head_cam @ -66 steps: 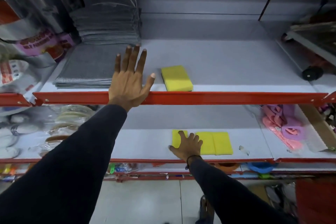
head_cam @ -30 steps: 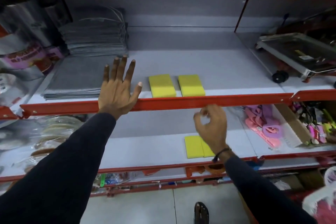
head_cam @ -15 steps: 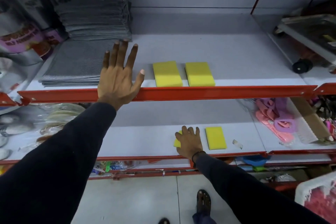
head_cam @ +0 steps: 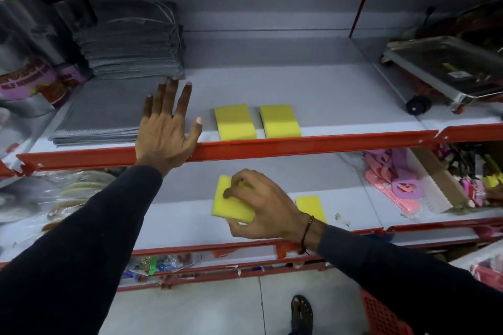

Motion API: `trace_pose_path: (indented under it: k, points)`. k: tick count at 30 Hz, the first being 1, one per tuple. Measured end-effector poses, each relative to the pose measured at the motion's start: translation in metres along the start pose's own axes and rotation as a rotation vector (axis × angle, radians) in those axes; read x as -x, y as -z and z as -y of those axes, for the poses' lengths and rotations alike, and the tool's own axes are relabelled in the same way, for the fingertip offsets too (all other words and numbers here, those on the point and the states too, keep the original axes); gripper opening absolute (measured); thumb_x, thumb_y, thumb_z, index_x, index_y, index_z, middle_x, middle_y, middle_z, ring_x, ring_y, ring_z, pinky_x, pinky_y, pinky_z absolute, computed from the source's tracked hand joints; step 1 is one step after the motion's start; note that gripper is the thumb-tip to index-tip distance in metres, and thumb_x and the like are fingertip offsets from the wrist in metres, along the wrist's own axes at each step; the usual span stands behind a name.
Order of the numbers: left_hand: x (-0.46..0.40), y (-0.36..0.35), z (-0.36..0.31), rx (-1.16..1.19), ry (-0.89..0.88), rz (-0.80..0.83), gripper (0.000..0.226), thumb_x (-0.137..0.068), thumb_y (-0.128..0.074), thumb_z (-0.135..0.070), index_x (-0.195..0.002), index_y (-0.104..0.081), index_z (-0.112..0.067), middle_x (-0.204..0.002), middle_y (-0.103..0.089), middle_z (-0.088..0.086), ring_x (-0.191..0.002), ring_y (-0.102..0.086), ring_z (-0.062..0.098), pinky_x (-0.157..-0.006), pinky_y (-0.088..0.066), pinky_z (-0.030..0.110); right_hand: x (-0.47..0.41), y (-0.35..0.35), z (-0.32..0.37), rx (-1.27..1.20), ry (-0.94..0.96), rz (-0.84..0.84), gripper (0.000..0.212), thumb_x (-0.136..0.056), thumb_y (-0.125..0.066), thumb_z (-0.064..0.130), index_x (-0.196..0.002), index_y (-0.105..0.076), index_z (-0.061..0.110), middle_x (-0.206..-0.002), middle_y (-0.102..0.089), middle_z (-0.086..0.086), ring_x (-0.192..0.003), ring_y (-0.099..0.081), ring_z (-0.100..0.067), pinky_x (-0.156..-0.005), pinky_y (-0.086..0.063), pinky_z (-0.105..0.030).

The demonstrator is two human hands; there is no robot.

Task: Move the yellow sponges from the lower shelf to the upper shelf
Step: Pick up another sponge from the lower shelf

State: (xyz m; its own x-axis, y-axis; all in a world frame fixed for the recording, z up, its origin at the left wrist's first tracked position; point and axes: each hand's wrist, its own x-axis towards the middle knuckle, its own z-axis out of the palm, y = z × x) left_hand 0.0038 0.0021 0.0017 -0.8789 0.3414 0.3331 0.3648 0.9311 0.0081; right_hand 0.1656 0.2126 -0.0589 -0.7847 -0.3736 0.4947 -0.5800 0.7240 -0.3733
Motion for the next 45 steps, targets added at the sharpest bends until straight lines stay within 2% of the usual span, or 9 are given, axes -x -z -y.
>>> trace_pose_path:
  k: [3,6,9,13,19,28,32,37,45]
  points:
    - [0.002,0.000,0.000,-0.004,-0.001,0.009,0.082,-0.098,-0.008,-0.063,-0.167,0.008,-0.024,-0.177,0.009,0.009,-0.164,0.003,0.030,-0.132,-0.005,0.053,-0.025,0.057,0.002,-0.014,-0.039,-0.296,0.048,-0.072,-0.081,0.033,-0.111,-0.071,0.006,-0.110,-0.062,-0.016,-0.096,-0.062,-0.025,-0.086,-0.049,-0.028]
    - [0.003,0.000,0.000,-0.006,0.002,0.013,0.081,-0.098,-0.008,-0.063,-0.167,0.009,-0.025,-0.177,0.010,0.008,-0.164,0.002,0.030,-0.132,-0.004,0.052,-0.047,0.108,-0.039,0.098,-0.360,-0.511,0.043,-0.075,-0.079,0.039,-0.110,-0.069,0.016,-0.111,-0.059,-0.010,-0.098,-0.063,-0.022,-0.086,-0.052,-0.029]
    - [0.002,-0.001,0.000,-0.010,0.001,0.019,0.081,-0.097,-0.005,-0.065,-0.167,0.011,-0.025,-0.176,0.013,0.007,-0.164,0.004,0.029,-0.133,-0.004,0.052,-0.052,0.133,-0.087,0.248,-0.701,-0.450,0.045,-0.077,-0.074,0.050,-0.112,-0.064,0.023,-0.113,-0.057,-0.010,-0.097,-0.066,-0.032,-0.085,-0.055,-0.038]
    - [0.004,0.001,0.000,-0.002,-0.001,0.019,0.081,-0.098,-0.007,-0.063,-0.167,0.009,-0.024,-0.176,0.011,0.008,-0.164,0.003,0.030,-0.133,-0.004,0.052,-0.045,0.122,-0.107,0.300,-0.778,-0.244,0.044,-0.082,-0.070,0.057,-0.106,-0.065,0.020,-0.108,-0.060,-0.013,-0.089,-0.066,-0.037,-0.082,-0.053,-0.039]
    - [0.007,0.002,-0.001,-0.003,0.007,0.022,0.080,-0.099,-0.012,-0.060,-0.168,0.006,-0.024,-0.177,0.007,0.009,-0.164,0.001,0.030,-0.133,-0.005,0.052,0.033,0.080,-0.093,0.344,-0.642,-0.910,0.018,-0.087,-0.068,0.023,-0.075,-0.060,0.013,-0.077,-0.064,-0.007,-0.075,-0.056,-0.028,-0.073,-0.042,-0.044]
    - [0.001,-0.004,-0.002,-0.023,0.025,0.015,0.081,-0.099,-0.016,-0.060,-0.167,0.004,-0.022,-0.177,0.003,0.009,-0.164,-0.003,0.031,-0.133,-0.007,0.051,0.135,-0.075,-0.152,0.211,-1.269,0.340,0.075,-0.079,-0.073,0.054,-0.141,-0.043,0.024,-0.136,-0.047,-0.016,-0.124,-0.048,-0.040,-0.101,-0.045,-0.051]
    - [0.001,-0.002,-0.002,-0.033,0.021,0.011,0.080,-0.099,-0.017,-0.060,-0.167,0.003,-0.022,-0.177,0.000,0.010,-0.164,-0.004,0.032,-0.133,-0.009,0.051,0.114,-0.083,-0.151,0.221,-1.163,0.361,0.064,-0.078,-0.071,0.037,-0.135,-0.045,0.024,-0.129,-0.050,-0.015,-0.117,-0.050,-0.040,-0.095,-0.047,-0.047]
    - [0.000,0.000,-0.003,-0.039,0.014,0.009,0.082,-0.098,-0.015,-0.061,-0.168,0.003,-0.022,-0.177,0.001,0.010,-0.164,-0.003,0.031,-0.133,-0.009,0.052,0.074,-0.058,-0.099,0.082,-0.640,0.436,0.060,-0.070,-0.073,0.039,-0.126,-0.054,0.027,-0.138,-0.052,-0.008,-0.124,-0.051,-0.035,-0.098,-0.042,-0.042]
    - [0.003,0.003,-0.004,-0.030,0.004,0.011,0.082,-0.098,-0.016,-0.059,-0.168,-0.001,-0.020,-0.177,-0.002,0.012,-0.163,-0.007,0.033,-0.132,-0.011,0.053,0.010,0.044,-0.016,-0.234,-0.193,0.021,0.055,-0.060,-0.082,0.028,-0.110,-0.062,0.019,-0.129,-0.058,-0.005,-0.120,-0.056,-0.025,-0.097,-0.045,-0.031]
